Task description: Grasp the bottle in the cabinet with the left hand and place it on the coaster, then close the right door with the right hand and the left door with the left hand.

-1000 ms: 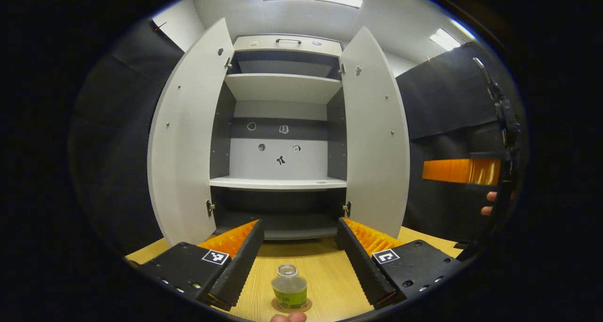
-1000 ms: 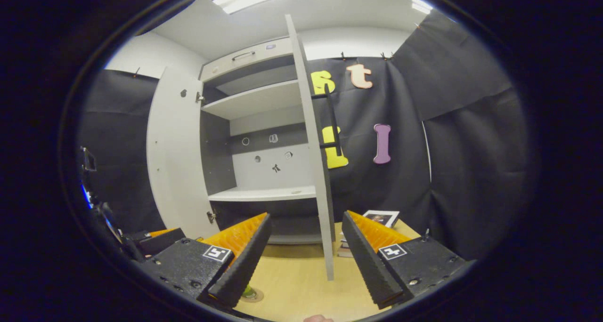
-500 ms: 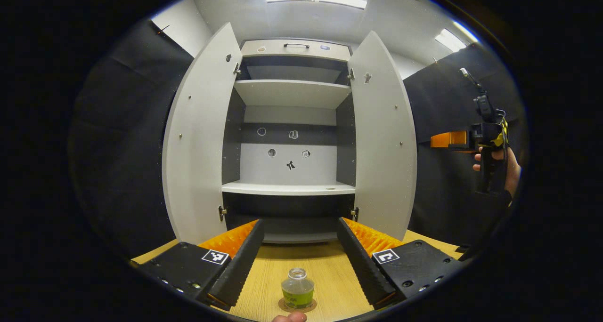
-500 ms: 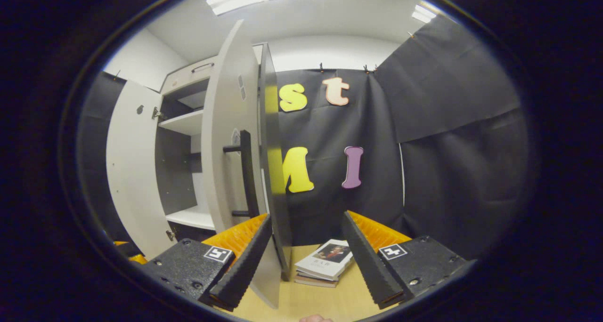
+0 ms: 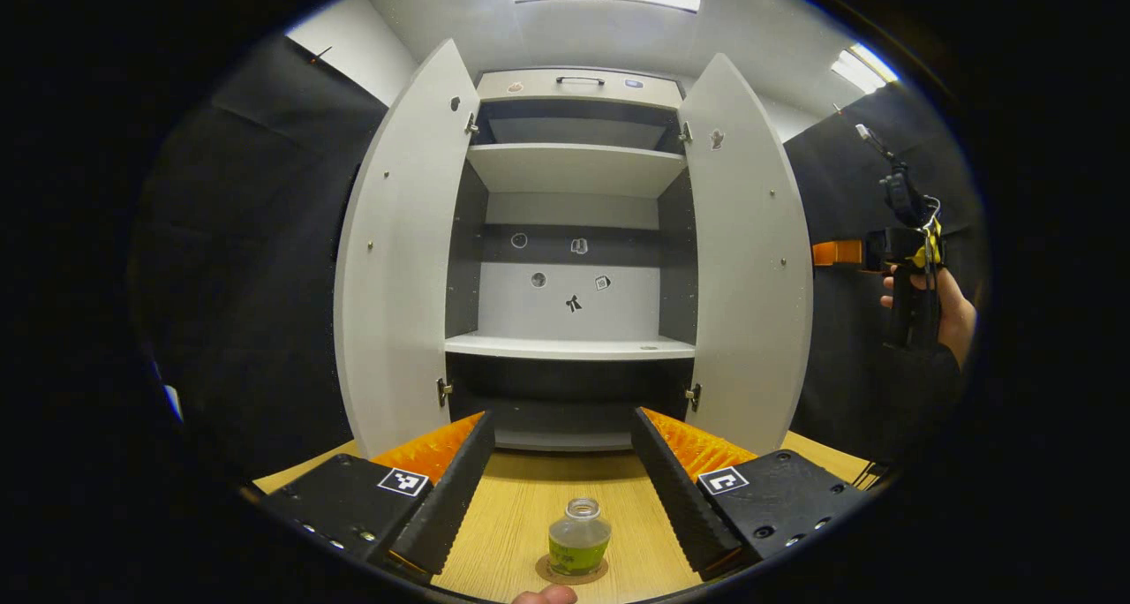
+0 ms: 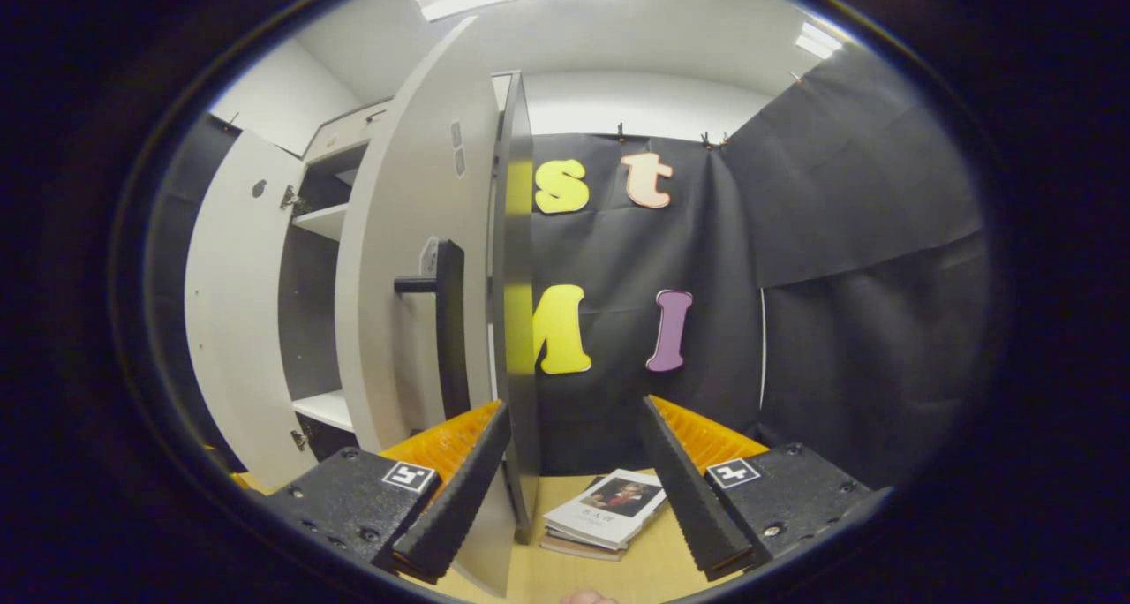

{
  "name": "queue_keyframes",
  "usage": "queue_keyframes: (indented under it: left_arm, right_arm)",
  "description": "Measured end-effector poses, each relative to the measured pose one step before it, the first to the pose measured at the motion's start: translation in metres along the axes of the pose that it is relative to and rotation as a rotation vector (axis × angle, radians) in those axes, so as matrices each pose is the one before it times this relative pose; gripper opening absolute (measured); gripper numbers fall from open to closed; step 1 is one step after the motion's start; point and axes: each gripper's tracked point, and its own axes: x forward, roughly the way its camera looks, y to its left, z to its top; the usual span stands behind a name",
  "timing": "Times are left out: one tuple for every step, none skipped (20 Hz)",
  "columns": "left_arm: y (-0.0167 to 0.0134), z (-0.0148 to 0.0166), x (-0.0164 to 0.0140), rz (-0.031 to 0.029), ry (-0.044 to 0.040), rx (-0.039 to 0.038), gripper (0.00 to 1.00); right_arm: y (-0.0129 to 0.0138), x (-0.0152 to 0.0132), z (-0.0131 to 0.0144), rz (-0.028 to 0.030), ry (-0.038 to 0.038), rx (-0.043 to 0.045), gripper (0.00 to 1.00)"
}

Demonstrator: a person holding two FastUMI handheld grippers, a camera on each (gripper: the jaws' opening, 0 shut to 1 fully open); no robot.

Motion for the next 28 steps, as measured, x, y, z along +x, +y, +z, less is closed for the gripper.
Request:
queue_keyframes:
  left_arm:
    - [-0.00058, -0.00079, 0.00076, -0.00346, 0.00178, -0.00736, 0.95]
    - [0.00109, -0.00055, 0.00092, -0.00027, 0.00091, -0.00268, 0.95]
    - [0.00217, 0.00021, 0.00082, 0.00502, -0.0014, 0.00138, 0.95]
    - [0.00234, 0.00002, 0.0012, 0.00517, -0.00044, 0.00134, 0.95]
    - [0.00185, -0.00093, 0.00038, 0.00307, 0.0006, -0.00066, 0.95]
    - [0.00169, 0.00023, -0.00014, 0.00247, 0.00014, -0.00206, 0.94]
    - [0.00283, -0.00067, 0.00018, 0.00338, -0.00033, -0.00157, 0.94]
    - [0.00344, -0.00004, -0.00024, 0.00615, 0.00113, 0.00108, 0.94]
    - [0.00524, -0.00109, -0.00024, 0.00998, 0.00138, 0.00181, 0.94]
    - [0.00465, -0.00064, -0.00133, 0.00928, 0.00157, 0.00021, 0.94]
    - [0.00532, -0.00065, -0.00002, 0.00826, 0.00204, -0.00158, 0.94]
    - [0.00404, -0.00037, -0.00034, 0.00524, 0.00162, -0.00137, 0.94]
    - [0.0048, 0.00026, -0.00119, 0.00806, -0.00039, 0.00017, 0.94]
    - [0.0055, 0.00085, -0.0013, 0.01121, -0.00194, 0.00061, 0.94]
    - [0.00527, -0.00001, -0.00053, 0.00987, -0.00067, -0.00121, 0.94]
    - [0.00436, -0.00063, -0.00021, 0.0092, 0.00138, -0.00275, 0.94]
    - [0.00412, 0.00065, -0.00076, 0.00783, 0.00026, -0.00343, 0.94]
    - [0.00494, 0.00052, -0.00107, 0.00746, -0.00289, -0.00244, 0.94]
    - [0.00539, 0.00076, -0.00073, 0.01088, -0.00553, 0.00096, 0.94]
    - [0.0068, 0.00206, -0.00187, 0.01486, -0.00823, 0.00407, 0.94]
    - [0.00706, 0.00061, -0.00046, 0.01619, -0.00353, 0.00376, 0.94]
    - [0.00656, -0.00386, -0.00206, 0.01479, 0.004, -0.00025, 0.94]
    - [0.00541, -0.00341, -0.00377, 0.01402, 0.00429, -0.00393, 0.94]
    - [0.00564, -0.00284, -0.00365, 0.01163, 0.0016, -0.00535, 0.94]
    - [0.00572, 0.00127, -0.0027, 0.01163, -0.00367, -0.00203, 0.94]
    - [0.00526, 0.00207, -0.00089, 0.01141, -0.00744, -0.00074, 0.94]
    - [0.00436, 0.00259, -0.00014, 0.00885, -0.0055, 0.00088, 0.95]
    - [0.00296, 0.00356, -0.00068, 0.00519, -0.00842, 0.00088, 0.95]
  right_arm:
    - [0.00083, 0.00021, 0.00074, -0.00326, 0.00136, -0.00115, 0.97]
    - [0.00078, -0.00041, -0.0006, -0.0027, 0.00221, -0.00555, 0.97]
    - [0.00271, -0.00038, 0.00147, -0.00054, -0.0053, -0.00544, 0.97]
    - [0.00305, -0.00099, 0.00119, 0.00072, -0.00623, -0.00739, 0.97]
    - [0.0038, -0.00143, -0.0005, 0.00179, -0.00744, -0.00494, 0.97]
    - [0.00554, -0.00132, 0.00059, 0.00661, -0.00628, -0.00428, 0.93]
    - [0.00573, -0.00094, -0.00074, 0.00777, -0.00522, 0.0, 0.97]
    - [0.00545, -0.00079, 0.00045, 0.01061, -0.0059, 0.00277, 0.97]
    - [0.00777, -0.0001, -0.00091, 0.01566, -0.00158, 0.00351, 0.97]
    - [0.00725, 0.00024, -0.00033, 0.01178, 0.00331, 0.00496, 0.97]
    - [0.00674, 0.00029, -0.00168, 0.01127, 0.00628, 0.0003, 0.93]
    - [0.00806, 0.00027, 0.00018, 0.0142, 0.00207, -0.00206, 0.97]
    - [0.00922, 0.00139, -0.00065, 0.01789, 0.00271, -0.00174, 0.97]
    - [0.00925, 0.00192, -0.00025, 0.02078, 0.00494, 0.00446, 0.97]
    - [0.01047, 0.00262, -0.00162, 0.02194, 0.00661, 0.00789, 0.96]
    - [0.00955, 0.00304, -0.00094, 0.02027, 0.00447, 0.00747, 0.96]
    - [0.00704, 0.00452, -0.00111, 0.01163, 0.00163, 0.00444, 0.97]
    - [0.00558, 0.00422, 0.00037, 0.01024, -0.00469, 0.00584, 0.97]
    - [0.00618, 0.00489, -0.00048, 0.01272, -0.00532, 0.007, 0.97]
    - [0.00599, 0.00584, -0.00029, 0.01209, 0.00076, 0.0106, 0.93]
    - [0.00629, 0.0044, -0.00182, 0.01491, 0.00448, 0.00849, 0.93]
    - [0.00562, 0.00446, 0.00027, 0.01549, 0.00116, 0.00228, 0.97]
    - [0.00709, 0.00598, 0.00144, 0.01342, -0.00492, 0.00099, 0.97]
    - [0.0069, 0.00624, 0.00132, 0.01551, -0.00787, -0.00411, 0.97]
    - [0.00612, 0.00817, -0.00077, 0.01095, -0.01119, -0.00747, 0.97]
    - [0.00543, 0.00775, -0.00258, 0.00375, -0.00155, -0.00587, 0.97]
    - [0.00698, 0.00609, -0.00353, 0.00544, -0.00011, -0.00532, 0.97]
    - [0.00628, 0.00527, -0.00015, 0.00642, -0.00624, -0.00576, 0.97]
